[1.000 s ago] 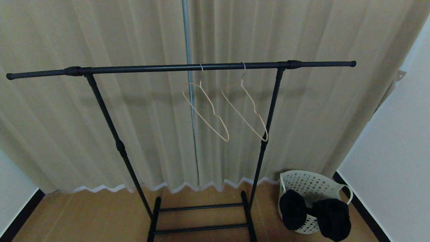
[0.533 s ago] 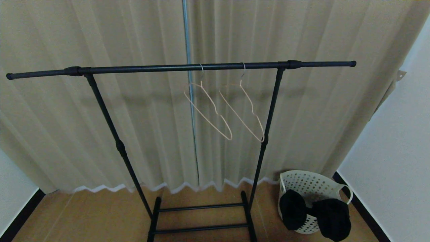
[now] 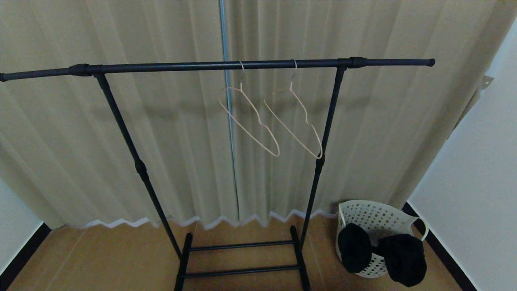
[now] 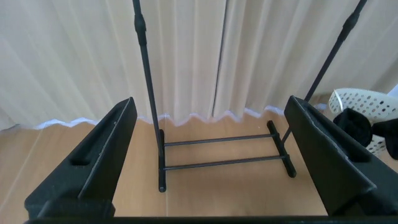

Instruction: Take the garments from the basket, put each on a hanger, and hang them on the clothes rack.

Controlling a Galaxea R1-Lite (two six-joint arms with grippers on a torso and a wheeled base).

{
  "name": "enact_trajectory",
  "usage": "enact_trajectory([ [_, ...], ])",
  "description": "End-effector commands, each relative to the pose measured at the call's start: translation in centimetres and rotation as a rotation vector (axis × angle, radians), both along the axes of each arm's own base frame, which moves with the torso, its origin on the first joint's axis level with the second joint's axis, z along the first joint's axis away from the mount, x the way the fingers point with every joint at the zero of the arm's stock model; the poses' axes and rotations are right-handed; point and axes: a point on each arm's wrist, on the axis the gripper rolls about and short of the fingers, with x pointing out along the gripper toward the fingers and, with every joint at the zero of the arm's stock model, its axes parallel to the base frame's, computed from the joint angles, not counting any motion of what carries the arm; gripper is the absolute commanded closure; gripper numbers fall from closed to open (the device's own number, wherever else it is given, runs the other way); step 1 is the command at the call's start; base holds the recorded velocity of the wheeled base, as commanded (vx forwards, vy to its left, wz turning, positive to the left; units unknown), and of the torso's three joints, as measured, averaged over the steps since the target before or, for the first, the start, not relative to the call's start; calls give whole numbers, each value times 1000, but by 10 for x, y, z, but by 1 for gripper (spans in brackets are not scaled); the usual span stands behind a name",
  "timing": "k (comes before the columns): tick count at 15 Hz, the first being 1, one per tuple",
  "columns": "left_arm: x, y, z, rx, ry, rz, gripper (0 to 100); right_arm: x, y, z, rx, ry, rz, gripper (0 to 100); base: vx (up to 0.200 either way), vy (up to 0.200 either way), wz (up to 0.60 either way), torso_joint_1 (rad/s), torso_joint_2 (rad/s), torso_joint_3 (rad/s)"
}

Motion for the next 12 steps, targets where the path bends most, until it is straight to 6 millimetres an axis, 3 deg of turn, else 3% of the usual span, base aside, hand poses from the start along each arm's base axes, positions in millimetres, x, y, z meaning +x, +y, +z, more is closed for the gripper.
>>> enact_trajectory([
  [1,0,0,1,0,-1,0,0,0,0,0,0,1,2,0,0,0,0,-188,447,251],
  [12,0,0,1,-7,-1,-1,0,0,0,0,0,1,0,0,0,0,0,-215,536,318],
])
